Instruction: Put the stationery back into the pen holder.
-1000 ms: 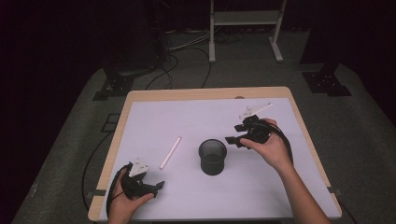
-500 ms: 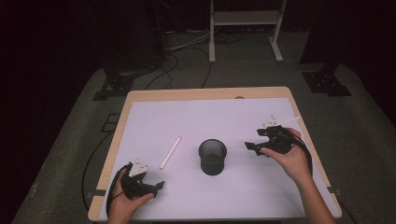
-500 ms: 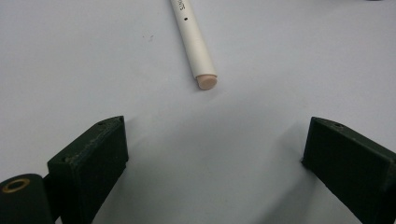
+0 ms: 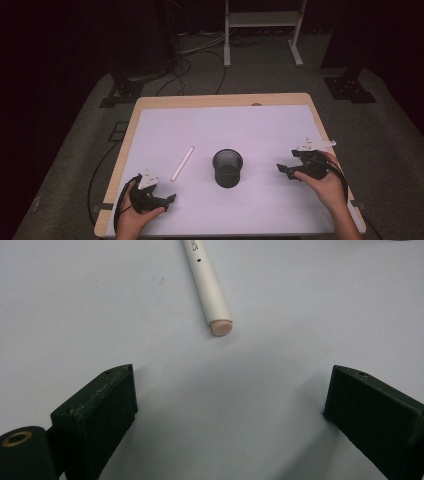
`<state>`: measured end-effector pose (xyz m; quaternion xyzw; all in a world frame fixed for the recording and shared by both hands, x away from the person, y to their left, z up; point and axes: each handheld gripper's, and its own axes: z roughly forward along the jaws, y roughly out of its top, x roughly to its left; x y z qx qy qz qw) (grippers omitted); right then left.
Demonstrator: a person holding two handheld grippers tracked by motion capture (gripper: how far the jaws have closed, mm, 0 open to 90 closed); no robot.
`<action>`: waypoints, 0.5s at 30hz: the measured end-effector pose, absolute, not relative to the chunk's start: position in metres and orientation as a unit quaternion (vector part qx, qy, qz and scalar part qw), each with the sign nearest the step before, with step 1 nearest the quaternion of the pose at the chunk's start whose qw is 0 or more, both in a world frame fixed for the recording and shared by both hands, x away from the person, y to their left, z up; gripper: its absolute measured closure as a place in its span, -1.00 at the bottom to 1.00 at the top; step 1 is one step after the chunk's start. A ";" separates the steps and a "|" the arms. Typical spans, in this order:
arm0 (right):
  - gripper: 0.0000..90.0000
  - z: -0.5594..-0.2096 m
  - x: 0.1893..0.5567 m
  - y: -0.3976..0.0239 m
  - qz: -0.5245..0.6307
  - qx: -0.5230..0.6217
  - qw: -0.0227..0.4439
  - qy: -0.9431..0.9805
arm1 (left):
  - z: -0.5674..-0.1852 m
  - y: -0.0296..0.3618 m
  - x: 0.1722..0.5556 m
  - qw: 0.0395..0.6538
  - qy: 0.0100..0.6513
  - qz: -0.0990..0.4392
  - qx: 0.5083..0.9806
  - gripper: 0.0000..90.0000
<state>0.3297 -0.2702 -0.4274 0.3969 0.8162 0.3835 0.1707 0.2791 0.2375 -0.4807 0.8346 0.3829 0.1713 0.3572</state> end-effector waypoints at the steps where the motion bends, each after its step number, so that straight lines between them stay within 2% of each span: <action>1: -0.58 -0.431 0.328 -0.272 0.384 0.402 0.169 0.814 | -0.481 0.237 0.279 0.357 0.383 0.171 0.835 -0.88; 15: -0.57 -0.471 0.308 -0.284 0.348 0.417 0.199 0.816 | -0.480 0.237 0.279 0.355 0.381 0.172 0.836 -0.88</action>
